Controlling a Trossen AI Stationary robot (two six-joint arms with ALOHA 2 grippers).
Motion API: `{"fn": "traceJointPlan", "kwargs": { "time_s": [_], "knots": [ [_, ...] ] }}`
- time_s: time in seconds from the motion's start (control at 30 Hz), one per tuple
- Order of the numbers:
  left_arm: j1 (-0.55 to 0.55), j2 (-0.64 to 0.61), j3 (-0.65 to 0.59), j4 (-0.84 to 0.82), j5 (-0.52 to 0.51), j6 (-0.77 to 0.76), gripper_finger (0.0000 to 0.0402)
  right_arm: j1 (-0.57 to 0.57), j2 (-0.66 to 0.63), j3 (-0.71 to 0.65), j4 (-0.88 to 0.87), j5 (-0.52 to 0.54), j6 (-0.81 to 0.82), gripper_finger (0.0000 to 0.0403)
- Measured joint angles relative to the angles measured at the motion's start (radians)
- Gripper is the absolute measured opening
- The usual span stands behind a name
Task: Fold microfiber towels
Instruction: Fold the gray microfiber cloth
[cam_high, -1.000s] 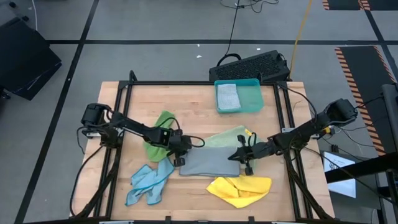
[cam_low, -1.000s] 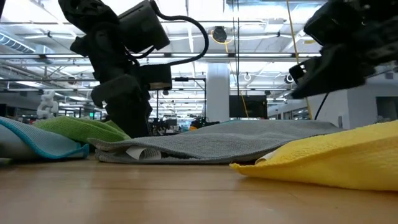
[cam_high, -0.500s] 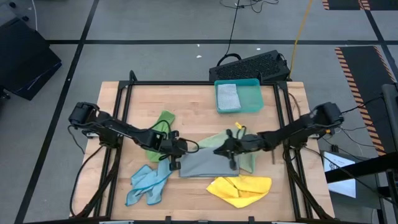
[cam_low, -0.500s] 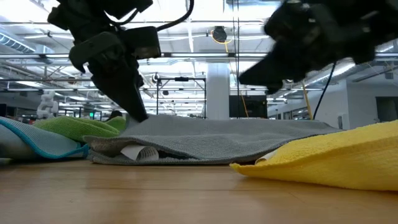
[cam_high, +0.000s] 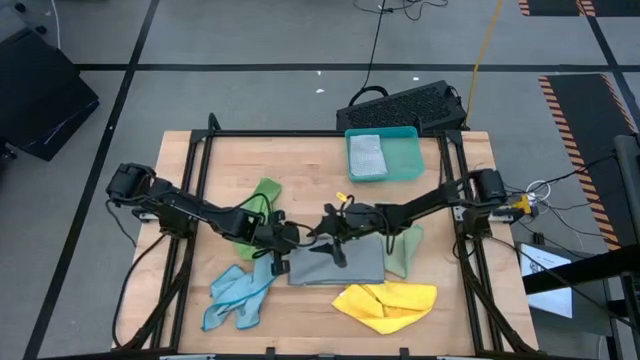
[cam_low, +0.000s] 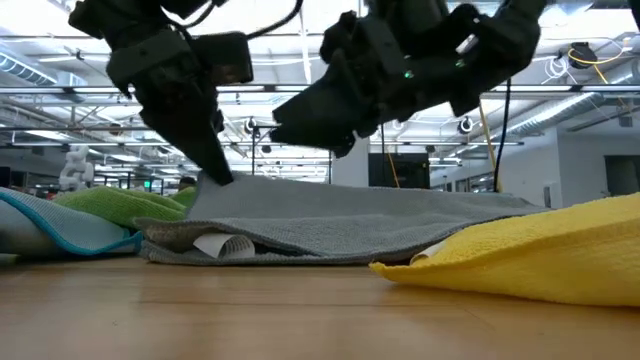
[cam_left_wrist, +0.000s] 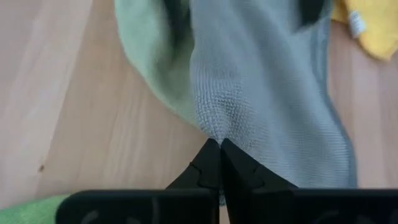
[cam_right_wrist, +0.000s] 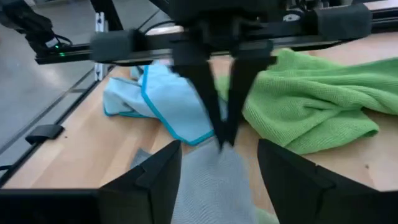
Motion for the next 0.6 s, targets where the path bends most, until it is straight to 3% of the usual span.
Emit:
{"fn": "traceJointPlan", "kwargs": {
  "time_s": [0.33, 0.6],
  "knots": [
    [-0.042, -0.060, 0.000, 0.053, -0.033, 0.004, 0.0005, -0.017, 0.114, 0.088, -0.002, -0.077, -0.057, 0.0202],
    [-0.063, -0.062, -0.001, 0.108, -0.035, 0.001, 0.0005, -0.016, 0.119, 0.108, 0.016, -0.168, -0.081, 0.0180]
  ]
}}
